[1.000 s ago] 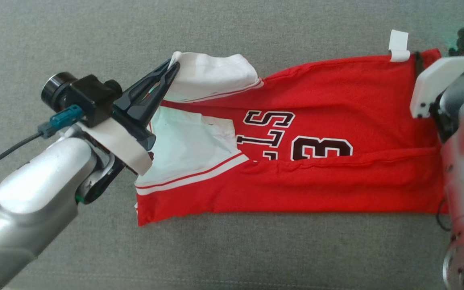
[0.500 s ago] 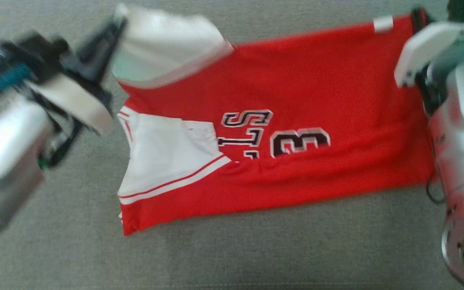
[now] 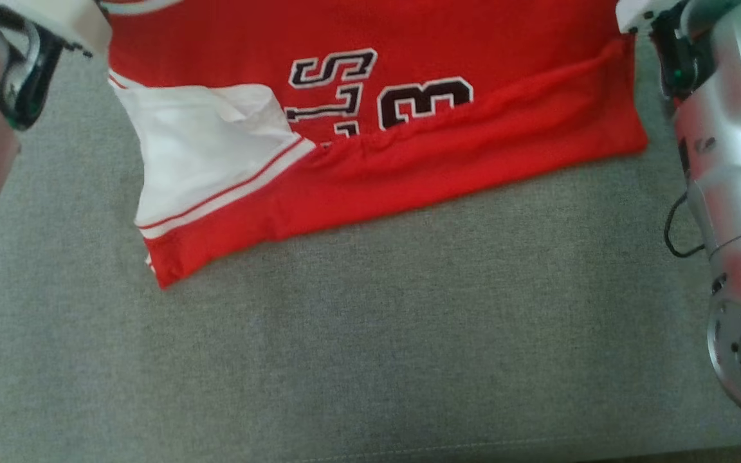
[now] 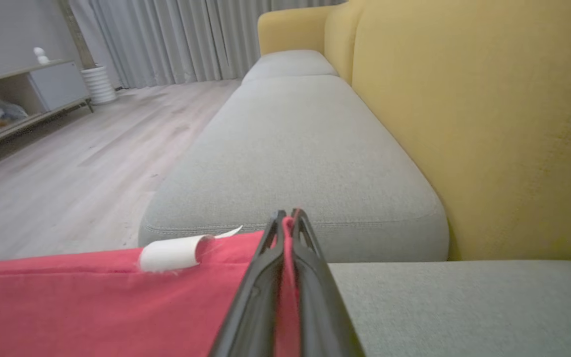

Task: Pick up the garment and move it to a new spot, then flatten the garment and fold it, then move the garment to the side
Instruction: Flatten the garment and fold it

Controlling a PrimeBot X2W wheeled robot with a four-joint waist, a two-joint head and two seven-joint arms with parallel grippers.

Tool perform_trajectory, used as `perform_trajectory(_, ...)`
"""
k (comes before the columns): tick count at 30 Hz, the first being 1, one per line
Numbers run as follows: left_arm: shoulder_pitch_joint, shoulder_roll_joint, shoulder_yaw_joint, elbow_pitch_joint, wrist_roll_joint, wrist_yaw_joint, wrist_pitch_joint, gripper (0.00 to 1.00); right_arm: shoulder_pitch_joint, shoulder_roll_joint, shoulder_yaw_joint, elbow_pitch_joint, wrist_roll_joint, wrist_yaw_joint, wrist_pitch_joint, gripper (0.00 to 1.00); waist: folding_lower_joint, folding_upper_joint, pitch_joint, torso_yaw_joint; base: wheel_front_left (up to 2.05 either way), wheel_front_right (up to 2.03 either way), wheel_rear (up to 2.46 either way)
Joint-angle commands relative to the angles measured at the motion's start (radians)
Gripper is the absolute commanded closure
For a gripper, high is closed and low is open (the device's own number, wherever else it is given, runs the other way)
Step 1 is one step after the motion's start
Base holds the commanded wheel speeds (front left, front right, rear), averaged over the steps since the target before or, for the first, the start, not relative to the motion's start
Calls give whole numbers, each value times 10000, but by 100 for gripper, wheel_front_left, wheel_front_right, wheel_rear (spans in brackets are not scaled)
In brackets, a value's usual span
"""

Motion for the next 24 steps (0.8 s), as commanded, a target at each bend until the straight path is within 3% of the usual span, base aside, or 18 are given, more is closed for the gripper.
perform_trajectory(1, -582, 265, 475, 174, 100, -71, -144, 100, -393, 262, 301, -182, 248, 65, -190, 100, -1, 0, 22, 0, 0, 0, 0)
perform_trajectory(10, 43, -229, 634, 631, 449, -482, -302, 100, -22, -281, 1296, 294, 1479, 65, -265, 100, -1, 0, -105, 319, 0, 0, 0)
perform_trajectory(24, 2705, 173, -54, -647, 510, -742, -271, 100, 1700, -1515, 3459, 174, 3456, 65, 1217, 100, -1, 0, -951, 867, 0, 0, 0)
